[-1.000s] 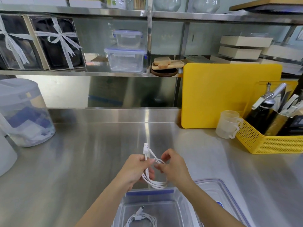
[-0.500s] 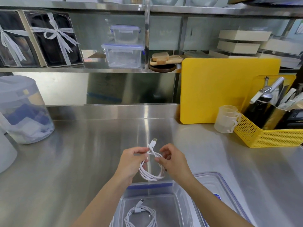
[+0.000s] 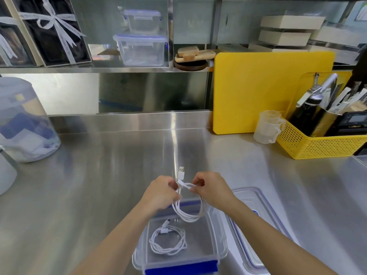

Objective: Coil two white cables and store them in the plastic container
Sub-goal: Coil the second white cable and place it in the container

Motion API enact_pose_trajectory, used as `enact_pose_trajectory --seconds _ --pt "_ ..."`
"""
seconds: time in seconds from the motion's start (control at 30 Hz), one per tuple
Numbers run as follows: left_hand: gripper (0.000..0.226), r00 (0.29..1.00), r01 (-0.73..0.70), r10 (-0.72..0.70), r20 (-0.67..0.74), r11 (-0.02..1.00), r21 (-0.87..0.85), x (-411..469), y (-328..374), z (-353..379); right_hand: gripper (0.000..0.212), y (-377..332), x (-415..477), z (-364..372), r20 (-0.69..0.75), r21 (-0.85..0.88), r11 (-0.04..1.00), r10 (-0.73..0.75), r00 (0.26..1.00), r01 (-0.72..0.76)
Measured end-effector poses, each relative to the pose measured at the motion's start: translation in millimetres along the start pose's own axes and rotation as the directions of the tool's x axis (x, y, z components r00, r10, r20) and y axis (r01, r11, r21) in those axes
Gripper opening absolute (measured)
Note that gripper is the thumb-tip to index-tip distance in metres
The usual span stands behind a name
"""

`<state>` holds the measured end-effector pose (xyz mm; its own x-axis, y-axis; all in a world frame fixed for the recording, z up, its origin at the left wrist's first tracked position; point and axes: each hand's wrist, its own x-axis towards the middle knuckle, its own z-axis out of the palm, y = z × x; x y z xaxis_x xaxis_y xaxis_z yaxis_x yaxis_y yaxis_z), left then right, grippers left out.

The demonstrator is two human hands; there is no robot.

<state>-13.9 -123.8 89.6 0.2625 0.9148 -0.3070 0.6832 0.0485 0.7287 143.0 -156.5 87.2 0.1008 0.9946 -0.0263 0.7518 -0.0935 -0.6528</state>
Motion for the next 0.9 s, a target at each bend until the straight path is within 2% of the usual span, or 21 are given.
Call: enact_pose_trajectory --seconds 0.23,0.33,0.43,0.53,0.6,0.73,0.83,0.9 --pt "0.024 0.999 0.014 -0.020 0.025 0.971 0.238 -17.8 -8.5 34.5 0.018 8.8 -20.9 10.1 0.136 -0.349 0.936 0.000 0.991 0.048" --pt "0.009 0.999 0.033 -0.037 0.013 0.966 0.255 -18.5 -15.4 47.4 0.020 13.7 -29.0 14.2 0.156 -0.457 0.885 -0.015 0.988 0.086" --pt "0.007 0.998 0.014 -0.033 0.054 0.948 0.319 -16.5 -24.3 60.0 0.020 18.9 -34.6 21.0 0.215 -0.590 0.786 -0.067 0.974 0.184" --pt "0.012 1.000 -0.008 -0.004 0.030 0.917 0.399 -15.9 -28.6 69.3 0.018 22.2 -37.3 29.4 0.276 -0.733 0.607 -0.150 0.950 0.308" --pt "0.019 0.999 -0.033 0.034 0.005 0.864 0.503 -17.3 -29.5 75.2 0.016 24.6 -39.7 34.0 0.305 -0.774 0.529 -0.169 0.937 0.347" --pt "0.025 0.993 -0.071 0.111 -0.025 0.776 0.626 -21.4 -34.8 86.3 0.015 33.5 -44.9 42.7 0.352 -0.797 0.465 -0.159 0.923 0.384" --pt "0.032 0.993 -0.089 0.118 0.004 0.725 0.683 -21.8 -41.1 85.1 0.019 37.9 -46.2 46.3 0.365 -0.793 0.461 -0.161 0.917 0.397" --pt "0.037 0.996 -0.082 0.086 0.030 0.710 0.700 -23.0 -39.9 78.1 0.017 35.9 -45.8 42.7 0.358 -0.771 0.495 -0.186 0.915 0.402"
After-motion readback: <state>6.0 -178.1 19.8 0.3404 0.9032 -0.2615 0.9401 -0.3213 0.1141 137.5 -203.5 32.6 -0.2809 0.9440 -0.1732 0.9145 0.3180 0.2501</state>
